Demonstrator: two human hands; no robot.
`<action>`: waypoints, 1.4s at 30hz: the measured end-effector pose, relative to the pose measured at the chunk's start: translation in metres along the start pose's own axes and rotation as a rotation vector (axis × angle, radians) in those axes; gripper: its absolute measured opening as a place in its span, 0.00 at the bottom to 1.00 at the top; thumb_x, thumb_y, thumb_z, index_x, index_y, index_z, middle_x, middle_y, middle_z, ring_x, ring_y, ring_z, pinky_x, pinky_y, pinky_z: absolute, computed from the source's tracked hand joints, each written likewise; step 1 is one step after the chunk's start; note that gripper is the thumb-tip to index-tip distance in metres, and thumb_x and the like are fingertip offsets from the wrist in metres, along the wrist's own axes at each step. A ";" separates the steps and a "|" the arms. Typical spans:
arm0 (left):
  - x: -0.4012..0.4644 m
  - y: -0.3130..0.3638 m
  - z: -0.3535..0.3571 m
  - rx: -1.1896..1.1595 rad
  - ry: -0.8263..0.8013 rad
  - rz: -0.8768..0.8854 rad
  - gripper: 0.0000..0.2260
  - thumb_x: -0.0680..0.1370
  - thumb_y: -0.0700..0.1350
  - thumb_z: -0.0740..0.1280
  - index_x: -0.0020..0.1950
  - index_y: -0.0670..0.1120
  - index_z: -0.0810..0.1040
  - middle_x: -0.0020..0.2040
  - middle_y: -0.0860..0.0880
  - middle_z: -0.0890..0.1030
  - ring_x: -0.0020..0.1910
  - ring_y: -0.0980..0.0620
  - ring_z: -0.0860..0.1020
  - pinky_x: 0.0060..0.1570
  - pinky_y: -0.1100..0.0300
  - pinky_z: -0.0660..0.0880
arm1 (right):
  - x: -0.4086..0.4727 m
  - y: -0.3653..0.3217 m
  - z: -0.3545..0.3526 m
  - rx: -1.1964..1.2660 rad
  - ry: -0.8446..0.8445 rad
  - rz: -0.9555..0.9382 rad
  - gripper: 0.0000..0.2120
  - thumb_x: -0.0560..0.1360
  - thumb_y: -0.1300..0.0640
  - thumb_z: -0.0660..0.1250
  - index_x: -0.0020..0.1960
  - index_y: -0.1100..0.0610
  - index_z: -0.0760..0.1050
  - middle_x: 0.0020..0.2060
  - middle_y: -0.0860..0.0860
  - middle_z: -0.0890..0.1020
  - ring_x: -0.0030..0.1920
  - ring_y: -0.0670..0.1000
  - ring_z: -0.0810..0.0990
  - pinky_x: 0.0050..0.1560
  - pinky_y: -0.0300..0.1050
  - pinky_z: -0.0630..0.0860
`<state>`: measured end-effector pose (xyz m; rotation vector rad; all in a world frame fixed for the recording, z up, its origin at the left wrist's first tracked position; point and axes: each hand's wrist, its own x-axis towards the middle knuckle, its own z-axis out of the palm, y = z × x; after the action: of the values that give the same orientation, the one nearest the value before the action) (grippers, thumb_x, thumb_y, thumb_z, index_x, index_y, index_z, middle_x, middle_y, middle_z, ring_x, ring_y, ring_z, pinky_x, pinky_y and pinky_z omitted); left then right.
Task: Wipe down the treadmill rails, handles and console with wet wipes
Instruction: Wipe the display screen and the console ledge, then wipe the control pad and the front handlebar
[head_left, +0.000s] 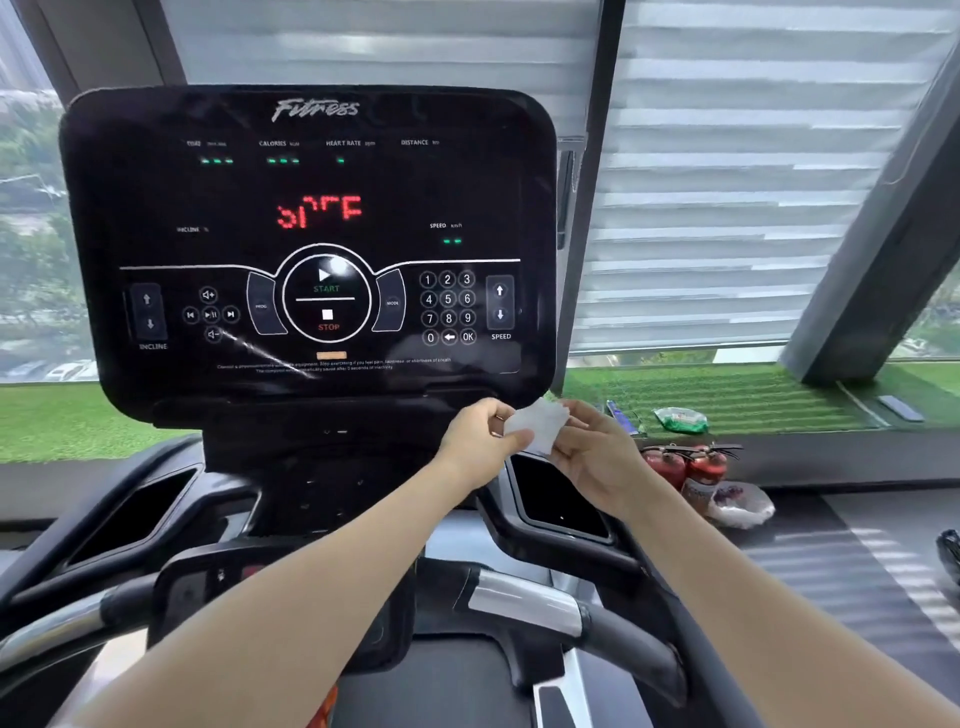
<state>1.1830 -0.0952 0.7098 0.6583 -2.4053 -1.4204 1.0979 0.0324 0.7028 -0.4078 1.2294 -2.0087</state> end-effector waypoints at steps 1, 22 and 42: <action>0.000 -0.002 0.000 -0.001 0.014 -0.017 0.08 0.74 0.44 0.72 0.50 0.47 0.76 0.44 0.46 0.80 0.41 0.50 0.76 0.47 0.53 0.75 | -0.001 0.001 0.000 0.049 0.007 0.030 0.12 0.76 0.75 0.55 0.47 0.62 0.73 0.36 0.54 0.83 0.36 0.50 0.83 0.38 0.39 0.80; 0.027 -0.018 0.013 0.773 -0.350 0.226 0.19 0.77 0.45 0.66 0.68 0.48 0.69 0.67 0.48 0.69 0.66 0.47 0.68 0.63 0.50 0.69 | 0.023 0.036 -0.043 -0.706 0.697 0.016 0.03 0.73 0.64 0.69 0.44 0.58 0.75 0.36 0.51 0.76 0.39 0.50 0.74 0.43 0.44 0.72; 0.065 -0.057 0.049 1.424 -0.328 0.410 0.15 0.83 0.47 0.51 0.67 0.43 0.67 0.63 0.47 0.71 0.64 0.48 0.67 0.68 0.59 0.56 | 0.086 0.088 -0.063 -1.573 0.205 -0.263 0.10 0.77 0.67 0.56 0.38 0.58 0.68 0.39 0.50 0.75 0.37 0.53 0.72 0.36 0.43 0.62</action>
<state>1.1198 -0.1154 0.6363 0.0832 -3.2529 0.5687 1.0391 -0.0147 0.5866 -1.1045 2.8085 -0.8229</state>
